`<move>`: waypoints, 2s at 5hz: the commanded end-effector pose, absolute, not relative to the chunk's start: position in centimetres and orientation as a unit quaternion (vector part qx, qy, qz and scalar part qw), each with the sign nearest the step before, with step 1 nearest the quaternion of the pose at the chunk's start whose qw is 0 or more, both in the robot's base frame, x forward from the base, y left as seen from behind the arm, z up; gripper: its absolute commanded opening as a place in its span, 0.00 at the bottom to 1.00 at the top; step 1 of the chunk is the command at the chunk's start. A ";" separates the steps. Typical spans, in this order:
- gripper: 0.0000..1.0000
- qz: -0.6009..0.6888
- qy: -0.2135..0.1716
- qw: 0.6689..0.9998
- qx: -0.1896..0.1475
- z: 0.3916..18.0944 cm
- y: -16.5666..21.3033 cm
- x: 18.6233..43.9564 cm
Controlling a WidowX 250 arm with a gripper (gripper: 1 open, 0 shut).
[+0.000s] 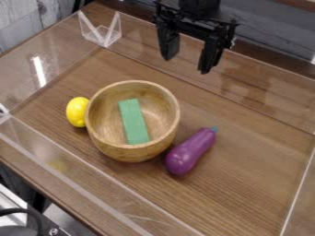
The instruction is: Put the purple eggplant in the brown bowl
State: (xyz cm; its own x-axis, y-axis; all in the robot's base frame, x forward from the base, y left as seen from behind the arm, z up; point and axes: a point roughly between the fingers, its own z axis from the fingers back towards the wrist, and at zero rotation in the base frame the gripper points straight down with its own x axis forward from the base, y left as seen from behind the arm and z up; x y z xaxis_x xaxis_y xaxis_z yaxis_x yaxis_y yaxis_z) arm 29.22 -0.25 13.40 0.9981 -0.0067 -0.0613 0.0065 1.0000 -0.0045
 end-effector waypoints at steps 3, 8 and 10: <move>1.00 -0.045 0.040 0.998 -0.010 9.5 -2.5 25.0; 1.00 -0.057 0.016 0.998 -0.023 5.2 -4.6 24.2; 1.00 -0.055 0.012 0.998 -0.027 3.8 -4.9 24.8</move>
